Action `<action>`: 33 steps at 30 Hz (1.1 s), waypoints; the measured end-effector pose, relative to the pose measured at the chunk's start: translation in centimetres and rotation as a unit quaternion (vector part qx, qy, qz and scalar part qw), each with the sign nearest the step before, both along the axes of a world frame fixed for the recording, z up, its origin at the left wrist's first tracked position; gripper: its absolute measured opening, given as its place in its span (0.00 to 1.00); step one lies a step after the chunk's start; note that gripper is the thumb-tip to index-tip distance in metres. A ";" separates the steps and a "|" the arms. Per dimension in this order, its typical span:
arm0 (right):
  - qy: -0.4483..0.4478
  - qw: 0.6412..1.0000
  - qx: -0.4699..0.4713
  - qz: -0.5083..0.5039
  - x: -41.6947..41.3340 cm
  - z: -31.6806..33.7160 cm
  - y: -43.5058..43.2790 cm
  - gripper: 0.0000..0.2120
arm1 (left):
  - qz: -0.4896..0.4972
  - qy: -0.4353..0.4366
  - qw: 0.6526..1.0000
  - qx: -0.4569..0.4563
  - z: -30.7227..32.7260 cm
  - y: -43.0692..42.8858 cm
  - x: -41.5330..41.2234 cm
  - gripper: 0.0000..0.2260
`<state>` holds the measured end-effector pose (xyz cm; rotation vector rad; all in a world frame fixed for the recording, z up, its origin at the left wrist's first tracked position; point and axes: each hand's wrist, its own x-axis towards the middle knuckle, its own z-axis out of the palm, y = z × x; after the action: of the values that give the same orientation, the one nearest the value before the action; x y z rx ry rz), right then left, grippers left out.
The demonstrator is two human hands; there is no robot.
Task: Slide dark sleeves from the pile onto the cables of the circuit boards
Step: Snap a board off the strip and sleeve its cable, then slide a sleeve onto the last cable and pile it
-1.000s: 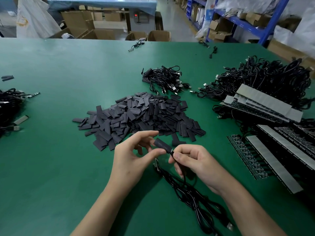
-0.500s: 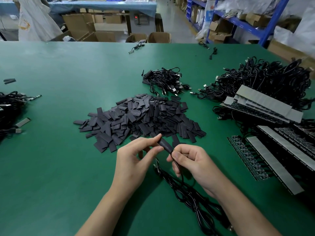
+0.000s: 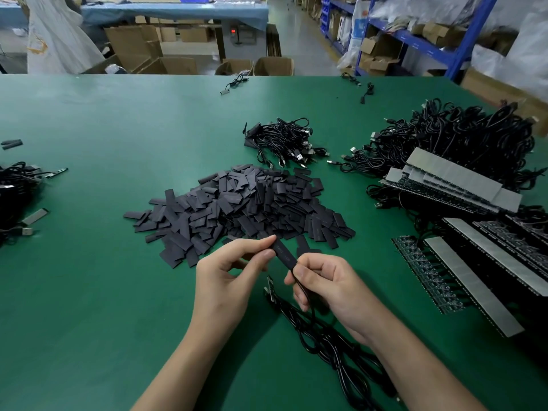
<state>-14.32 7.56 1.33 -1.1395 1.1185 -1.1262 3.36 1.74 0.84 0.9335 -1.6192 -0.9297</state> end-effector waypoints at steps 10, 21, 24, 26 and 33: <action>0.006 1.000 0.003 0.007 0.1 0.0 0.0 0.11 | -0.055 0.114 0.989 0.079 0.2 0.2 -0.3 0.04; 0.048 0.994 -0.061 0.082 -0.2 0.7 0.6 0.12 | -0.030 0.287 0.944 0.161 0.5 -1.2 0.8 0.03; -0.097 0.991 -0.071 0.058 -0.5 1.8 0.7 0.14 | -0.048 0.117 0.986 0.105 0.3 -1.2 1.1 0.08; -0.185 0.978 -0.075 0.059 -0.9 2.6 0.7 0.13 | -0.078 -0.047 0.995 0.049 0.1 -1.1 1.0 0.10; -0.133 0.988 -0.071 -0.029 -3.4 6.7 -2.3 0.09 | -0.146 -0.318 0.934 -0.077 -0.7 -0.6 1.2 0.15</action>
<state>-17.75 5.21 8.02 -1.0336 0.8793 -1.3781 4.52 1.17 0.13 0.9537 -2.3980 -0.7105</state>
